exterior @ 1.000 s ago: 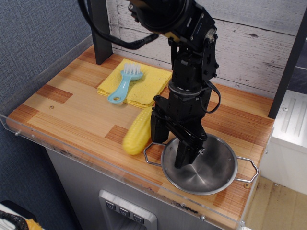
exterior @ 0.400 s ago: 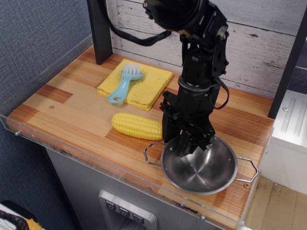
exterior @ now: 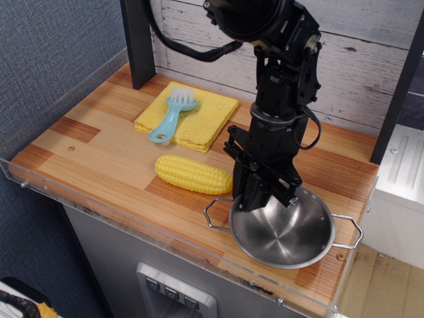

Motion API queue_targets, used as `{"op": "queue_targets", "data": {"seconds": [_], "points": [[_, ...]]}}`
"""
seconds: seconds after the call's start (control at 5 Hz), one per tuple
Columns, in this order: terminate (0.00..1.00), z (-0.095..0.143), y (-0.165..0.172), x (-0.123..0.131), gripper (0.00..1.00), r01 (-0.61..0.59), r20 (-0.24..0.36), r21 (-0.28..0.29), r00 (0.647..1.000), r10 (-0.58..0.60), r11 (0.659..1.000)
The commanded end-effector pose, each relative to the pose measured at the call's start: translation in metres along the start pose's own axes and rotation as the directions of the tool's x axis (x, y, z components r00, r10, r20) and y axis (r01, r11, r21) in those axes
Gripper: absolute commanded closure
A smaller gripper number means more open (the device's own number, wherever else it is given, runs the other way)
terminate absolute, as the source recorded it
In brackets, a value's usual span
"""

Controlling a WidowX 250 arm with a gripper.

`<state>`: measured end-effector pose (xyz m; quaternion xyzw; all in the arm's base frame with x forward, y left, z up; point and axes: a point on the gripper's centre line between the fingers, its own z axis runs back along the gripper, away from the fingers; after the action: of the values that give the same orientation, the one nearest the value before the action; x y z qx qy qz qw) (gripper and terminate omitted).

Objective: Move the colander to the left of the corn

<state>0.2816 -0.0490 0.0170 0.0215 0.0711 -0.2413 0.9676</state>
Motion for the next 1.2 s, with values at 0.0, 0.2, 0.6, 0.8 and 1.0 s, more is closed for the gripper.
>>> {"op": "queue_targets", "data": {"seconds": [0.0, 0.2, 0.6, 0.8, 1.0], "points": [[0.0, 0.039, -0.005, 0.002, 1.0, 0.015, 0.066, -0.014, 0.998, -0.014, 1.0], [0.0, 0.089, 0.004, -0.003, 1.0, -0.021, 0.161, -0.019, 0.987, 0.024, 1.0], [0.0, 0.162, 0.087, -0.046, 1.0, -0.328, 0.185, -0.071, 0.924, 0.336, 0.942], [0.0, 0.163, 0.13, -0.068, 1.0, -0.494, 0.108, -0.064, 0.86, 0.498, 0.867], [0.0, 0.15, 0.172, -0.09, 1.0, -0.551, 0.021, 0.023, 0.835, 0.551, 0.834]]}}
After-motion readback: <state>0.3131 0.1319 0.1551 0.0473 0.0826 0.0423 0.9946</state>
